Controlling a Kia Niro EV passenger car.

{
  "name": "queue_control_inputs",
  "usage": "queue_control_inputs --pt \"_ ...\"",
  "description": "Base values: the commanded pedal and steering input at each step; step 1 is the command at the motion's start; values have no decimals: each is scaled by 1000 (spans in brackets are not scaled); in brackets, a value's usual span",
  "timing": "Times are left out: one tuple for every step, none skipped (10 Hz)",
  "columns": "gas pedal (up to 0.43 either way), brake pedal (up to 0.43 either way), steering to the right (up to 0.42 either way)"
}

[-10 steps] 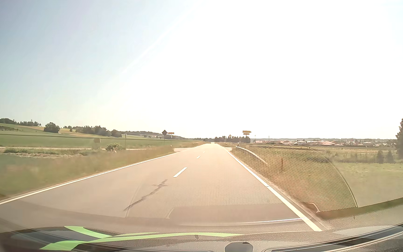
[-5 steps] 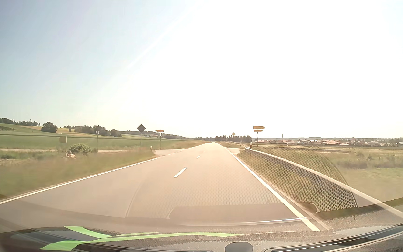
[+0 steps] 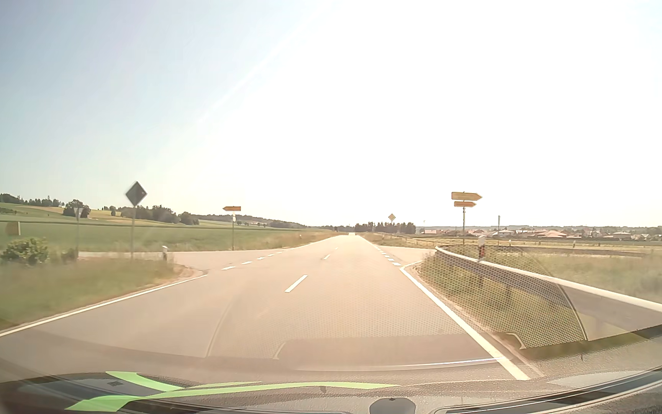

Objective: Follow the waypoints while adhering to traffic rules and regulations

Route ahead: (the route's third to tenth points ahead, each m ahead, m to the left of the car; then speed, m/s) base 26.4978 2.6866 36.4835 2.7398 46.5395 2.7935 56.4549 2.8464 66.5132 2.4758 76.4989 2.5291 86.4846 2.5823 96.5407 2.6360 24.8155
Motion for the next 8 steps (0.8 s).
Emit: queue_control_inputs --pt "138 0 -2" --pt "177 0 -2" --pt "189 0 -2" --pt "197 0 -2" --pt "220 0 -1" --pt "228 0 -1" --pt "248 0 -1" --pt "248 0 -1"
